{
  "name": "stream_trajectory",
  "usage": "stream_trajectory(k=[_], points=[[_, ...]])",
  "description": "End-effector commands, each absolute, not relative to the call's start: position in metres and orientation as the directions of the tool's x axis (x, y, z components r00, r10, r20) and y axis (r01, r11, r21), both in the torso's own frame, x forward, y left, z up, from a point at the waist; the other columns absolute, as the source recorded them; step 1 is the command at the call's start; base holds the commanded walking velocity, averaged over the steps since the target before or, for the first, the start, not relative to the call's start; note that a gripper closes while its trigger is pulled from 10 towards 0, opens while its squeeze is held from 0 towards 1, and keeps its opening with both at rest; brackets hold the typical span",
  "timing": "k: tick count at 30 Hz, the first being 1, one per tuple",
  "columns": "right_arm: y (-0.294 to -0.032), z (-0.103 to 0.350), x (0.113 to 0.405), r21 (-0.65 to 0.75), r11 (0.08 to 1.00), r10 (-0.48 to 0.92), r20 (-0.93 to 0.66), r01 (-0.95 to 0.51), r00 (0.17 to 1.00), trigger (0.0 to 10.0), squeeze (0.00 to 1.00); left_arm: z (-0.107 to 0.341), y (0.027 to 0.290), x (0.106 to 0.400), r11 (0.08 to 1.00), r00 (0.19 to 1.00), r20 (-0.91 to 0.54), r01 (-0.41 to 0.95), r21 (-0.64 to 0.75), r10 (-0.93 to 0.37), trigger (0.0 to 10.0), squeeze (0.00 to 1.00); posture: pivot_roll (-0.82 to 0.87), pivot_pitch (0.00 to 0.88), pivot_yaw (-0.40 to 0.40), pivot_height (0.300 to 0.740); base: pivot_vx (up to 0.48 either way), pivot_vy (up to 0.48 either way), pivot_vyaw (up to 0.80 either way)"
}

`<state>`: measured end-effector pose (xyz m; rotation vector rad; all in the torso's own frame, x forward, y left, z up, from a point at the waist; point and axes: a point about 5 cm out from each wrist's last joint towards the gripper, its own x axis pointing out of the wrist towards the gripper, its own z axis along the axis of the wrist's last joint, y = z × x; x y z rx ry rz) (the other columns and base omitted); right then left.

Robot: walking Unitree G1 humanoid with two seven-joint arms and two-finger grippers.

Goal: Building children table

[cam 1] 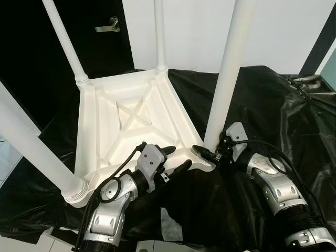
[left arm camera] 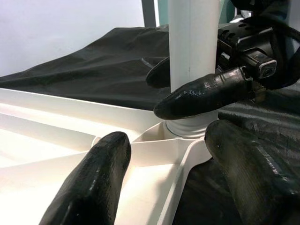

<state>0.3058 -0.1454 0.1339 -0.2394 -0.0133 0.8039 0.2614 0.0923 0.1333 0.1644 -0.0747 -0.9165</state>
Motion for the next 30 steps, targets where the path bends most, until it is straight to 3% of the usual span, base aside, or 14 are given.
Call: stream_trajectory(k=[1,3,4,6,8,13,15,21,23,27,30], points=[[-0.147,0.128,0.303,-0.209,0.687,0.695,-0.088,-0.696,0.713,2.0,0.0,0.135,0.094,0.263,0.653,0.661,0.008,0.739,0.165,-0.751,10.0,0.0,0.06,0.0,0.032,0.74,0.0,0.0,0.0],[-0.146,0.128,0.302,-0.201,0.697,0.688,-0.082,-0.689,0.721,2.0,0.0,0.135,0.093,0.263,0.651,0.66,0.008,0.74,0.165,-0.752,10.0,0.0,0.06,0.0,0.032,0.74,0.0,0.0,0.0],[-0.146,0.128,0.302,-0.203,0.711,0.674,-0.077,-0.673,0.735,10.0,0.0,0.135,0.093,0.263,0.65,0.658,0.008,0.742,0.165,-0.753,10.0,0.0,0.05,0.0,0.035,0.74,0.0,0.0,0.0],[-0.146,0.128,0.302,-0.203,0.711,0.674,-0.077,-0.673,0.735,10.0,0.0,0.135,0.093,0.263,0.65,0.658,0.008,0.742,0.165,-0.753,10.0,0.0,0.05,0.0,0.035,0.74,0.0,0.0,0.0],[-0.143,0.128,0.302,-0.205,0.78,0.593,-0.061,-0.592,0.803,10.0,0.0,0.135,0.094,0.263,0.649,0.657,0.006,0.743,0.165,-0.754,10.0,0.0,0.05,0.0,0.033,0.74,0.0,0.0,0.0],[-0.138,0.126,0.3,-0.198,0.844,0.501,-0.037,-0.498,0.864,10.0,0.0,0.135,0.094,0.262,0.649,0.657,0.005,0.743,0.165,-0.754,10.0,0.0,0.06,0.0,0.031,0.74,0.0,0.0,0.0],[-0.132,0.123,0.297,-0.16,0.915,0.371,-0.019,-0.37,0.928,10.0,0.0,0.135,0.095,0.262,0.652,0.661,0.005,0.74,0.164,-0.751,10.0,0.0,0.06,0.0,0.027,0.74,0.0,0.0,0.0],[-0.13,0.121,0.293,-0.12,0.976,0.183,0.0,-0.182,0.983,10.0,0.0,0.135,0.095,0.262,0.655,0.663,0.007,0.738,0.163,-0.749,10.0,0.0,0.06,0.0,0.024,0.74,0.0,0.0,0.0],[-0.128,0.12,0.29,-0.084,0.995,0.048,0.013,-0.046,0.999,10.0,0.0,0.135,0.095,0.262,0.656,0.664,0.008,0.737,0.163,-0.748,10.0,0.0,0.06,0.0,0.027,0.74,0.0,0.0,0.0],[-0.11,0.12,0.284,-0.026,0.997,0.077,0.006,-0.077,0.997,10.0,0.0,0.136,0.093,0.263,0.653,0.66,0.012,0.74,0.16,-0.751,10.0,0.0,0.05,0.0,0.031,0.74,0.0,0.0,0.0],[-0.111,0.122,0.284,-0.03,0.997,0.068,0.014,-0.067,0.998,10.0,0.0,0.136,0.093,0.263,0.649,0.657,0.011,0.743,0.16,-0.754,10.0,0.0,0.05,0.0,0.035,0.74,0.0,0.0,0.0]])
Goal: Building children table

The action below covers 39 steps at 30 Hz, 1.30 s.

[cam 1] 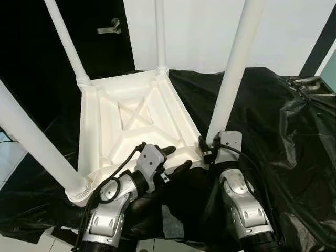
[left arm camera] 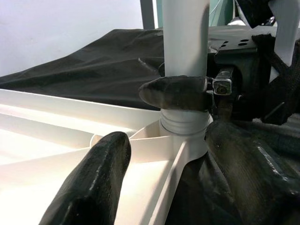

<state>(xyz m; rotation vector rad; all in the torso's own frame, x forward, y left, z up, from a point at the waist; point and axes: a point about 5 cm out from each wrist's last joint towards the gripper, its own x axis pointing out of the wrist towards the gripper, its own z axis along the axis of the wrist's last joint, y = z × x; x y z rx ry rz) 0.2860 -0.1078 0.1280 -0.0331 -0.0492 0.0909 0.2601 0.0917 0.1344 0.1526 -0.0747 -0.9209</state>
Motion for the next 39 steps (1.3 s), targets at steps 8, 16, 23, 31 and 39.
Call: stream_trajectory(k=[8,16,23,31,39], points=[[-0.111,0.128,0.283,-0.048,0.998,0.04,0.028,-0.038,0.999,10.0,0.0,0.136,0.093,0.264,0.65,0.657,0.008,0.743,0.163,-0.754,10.0,0.0,0.05,0.0,0.036,0.74,0.0,0.0,0.0],[-0.122,0.134,0.285,-0.073,0.991,0.117,0.063,-0.113,0.991,10.0,1.0,0.134,0.094,0.262,0.657,0.666,0.001,0.736,0.165,-0.746,10.0,0.0,0.06,0.0,0.022,0.74,0.0,0.0,0.0],[-0.134,0.139,0.283,-0.133,0.947,0.302,0.071,-0.291,0.951,10.0,1.0,0.133,0.093,0.262,0.66,0.668,0.004,0.734,0.164,-0.744,10.0,0.0,0.05,0.0,0.019,0.74,0.0,0.0,0.0],[-0.15,0.143,0.29,-0.182,0.874,0.464,0.043,-0.45,0.885,10.0,0.0,0.133,0.093,0.263,0.655,0.664,0.001,0.737,0.166,-0.747,10.0,0.0,0.04,0.0,0.022,0.74,0.0,0.0,0.0],[-0.147,0.139,0.304,-0.227,0.727,0.656,-0.054,-0.649,0.753,10.0,0.0,0.134,0.089,0.265,0.643,0.652,0.006,0.746,0.172,-0.758,10.0,0.0,0.05,0.0,0.025,0.74,0.0,0.0,0.0]])
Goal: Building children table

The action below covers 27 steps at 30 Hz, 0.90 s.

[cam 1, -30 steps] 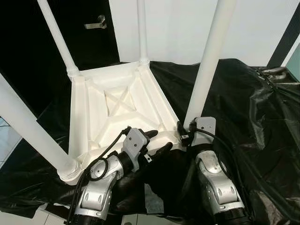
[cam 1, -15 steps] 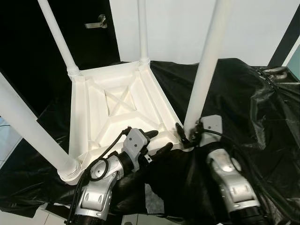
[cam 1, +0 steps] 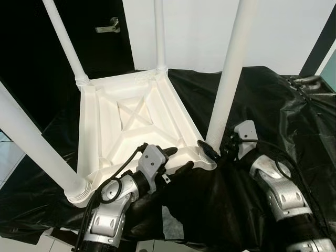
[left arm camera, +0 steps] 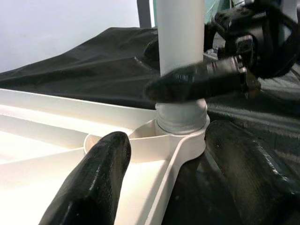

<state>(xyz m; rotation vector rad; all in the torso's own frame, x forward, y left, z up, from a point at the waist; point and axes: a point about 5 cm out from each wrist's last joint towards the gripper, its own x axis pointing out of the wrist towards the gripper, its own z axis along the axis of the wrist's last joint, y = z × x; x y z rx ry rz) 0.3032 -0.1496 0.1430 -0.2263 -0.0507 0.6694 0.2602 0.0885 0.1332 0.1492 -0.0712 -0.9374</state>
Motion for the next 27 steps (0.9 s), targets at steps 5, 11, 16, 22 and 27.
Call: stream_trajectory(k=[5,11,16,22,27], points=[[-0.146,0.134,0.31,-0.253,0.691,0.679,-0.094,-0.677,0.729,0.0,0.0,0.136,0.092,0.267,0.649,0.658,0.01,0.739,0.181,-0.753,10.0,0.0,0.06,0.0,0.013,0.74,0.0,0.0,0.0],[-0.152,0.129,0.309,-0.242,0.693,0.675,-0.112,-0.679,0.729,0.0,0.0,0.134,0.092,0.265,0.659,0.668,0.012,0.731,0.177,-0.744,10.0,0.0,0.07,0.0,0.005,0.74,0.0,0.0,0.0],[-0.156,0.122,0.307,-0.233,0.734,0.632,-0.11,-0.638,0.767,1.6,0.0,0.134,0.091,0.264,0.662,0.67,0.015,0.729,0.173,-0.742,10.0,0.0,0.06,0.0,0.007,0.74,0.0,0.0,0.0],[-0.155,0.119,0.307,-0.202,0.828,0.522,-0.067,-0.524,0.85,10.0,0.0,0.134,0.092,0.265,0.66,0.668,0.014,0.731,0.176,-0.744,10.0,0.0,0.06,0.0,0.014,0.74,0.0,0.0,0.0],[-0.148,0.12,0.304,-0.155,0.877,0.457,-0.022,-0.455,0.889,10.0,0.0,0.135,0.092,0.266,0.655,0.664,0.012,0.733,0.183,-0.747,10.0,0.0,0.05,0.0,0.025,0.74,0.0,0.0,0.0]])
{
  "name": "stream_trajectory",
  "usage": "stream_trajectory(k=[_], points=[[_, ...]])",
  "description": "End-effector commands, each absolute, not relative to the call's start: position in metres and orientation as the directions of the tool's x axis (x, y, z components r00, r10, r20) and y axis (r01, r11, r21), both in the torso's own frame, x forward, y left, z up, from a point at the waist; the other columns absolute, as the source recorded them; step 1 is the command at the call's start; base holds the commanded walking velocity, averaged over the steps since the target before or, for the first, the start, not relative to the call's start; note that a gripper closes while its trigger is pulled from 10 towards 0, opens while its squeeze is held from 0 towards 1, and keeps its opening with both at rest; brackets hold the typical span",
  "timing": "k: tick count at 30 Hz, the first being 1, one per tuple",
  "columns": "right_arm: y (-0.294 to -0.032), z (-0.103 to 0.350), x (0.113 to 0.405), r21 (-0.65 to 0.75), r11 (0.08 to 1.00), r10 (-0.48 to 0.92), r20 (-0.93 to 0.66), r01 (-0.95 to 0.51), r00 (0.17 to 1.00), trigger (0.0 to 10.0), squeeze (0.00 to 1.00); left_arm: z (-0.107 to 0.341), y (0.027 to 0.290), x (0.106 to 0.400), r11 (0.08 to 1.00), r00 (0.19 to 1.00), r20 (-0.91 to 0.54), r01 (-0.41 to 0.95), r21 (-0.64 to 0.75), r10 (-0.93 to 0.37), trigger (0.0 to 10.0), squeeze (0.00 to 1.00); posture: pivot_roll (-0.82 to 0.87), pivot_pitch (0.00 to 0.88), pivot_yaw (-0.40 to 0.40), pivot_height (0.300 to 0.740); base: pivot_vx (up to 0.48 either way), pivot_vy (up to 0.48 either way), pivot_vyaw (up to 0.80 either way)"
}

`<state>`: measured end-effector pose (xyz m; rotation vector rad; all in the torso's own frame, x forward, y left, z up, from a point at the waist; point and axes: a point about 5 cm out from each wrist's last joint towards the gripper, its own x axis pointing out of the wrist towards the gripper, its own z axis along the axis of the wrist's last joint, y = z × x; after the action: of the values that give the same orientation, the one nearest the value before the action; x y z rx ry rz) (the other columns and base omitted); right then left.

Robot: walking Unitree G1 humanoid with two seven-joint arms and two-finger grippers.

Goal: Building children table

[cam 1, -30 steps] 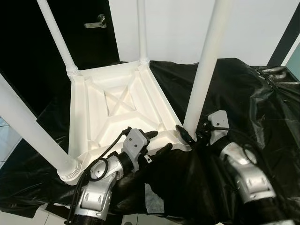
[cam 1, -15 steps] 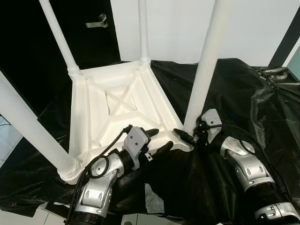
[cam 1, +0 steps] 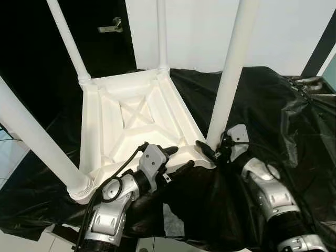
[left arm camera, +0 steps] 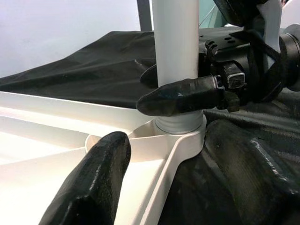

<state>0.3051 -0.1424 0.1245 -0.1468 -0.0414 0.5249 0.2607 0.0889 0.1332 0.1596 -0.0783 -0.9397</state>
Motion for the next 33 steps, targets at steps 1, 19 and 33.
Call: stream_trajectory(k=[1,19,33], points=[[-0.144,0.12,0.303,-0.142,0.904,0.407,-0.009,-0.404,0.914,10.0,0.0,0.135,0.092,0.266,0.651,0.661,0.01,0.737,0.184,-0.751,10.0,0.0,0.04,0.0,0.027,0.74,0.0,0.0,0.0],[-0.114,0.116,0.288,-0.043,0.995,0.092,0.047,-0.09,0.995,10.0,0.0,0.135,0.089,0.266,0.646,0.656,0.011,0.741,0.182,-0.755,10.0,0.0,0.05,0.0,0.023,0.74,0.0,0.0,0.0],[-0.138,0.133,0.286,-0.119,0.937,0.341,0.102,-0.329,0.934,10.0,1.0,0.138,0.09,0.268,0.65,0.66,0.018,0.735,0.19,-0.751,10.0,0.0,0.05,0.0,0.017,0.74,0.0,0.0,0.0]])
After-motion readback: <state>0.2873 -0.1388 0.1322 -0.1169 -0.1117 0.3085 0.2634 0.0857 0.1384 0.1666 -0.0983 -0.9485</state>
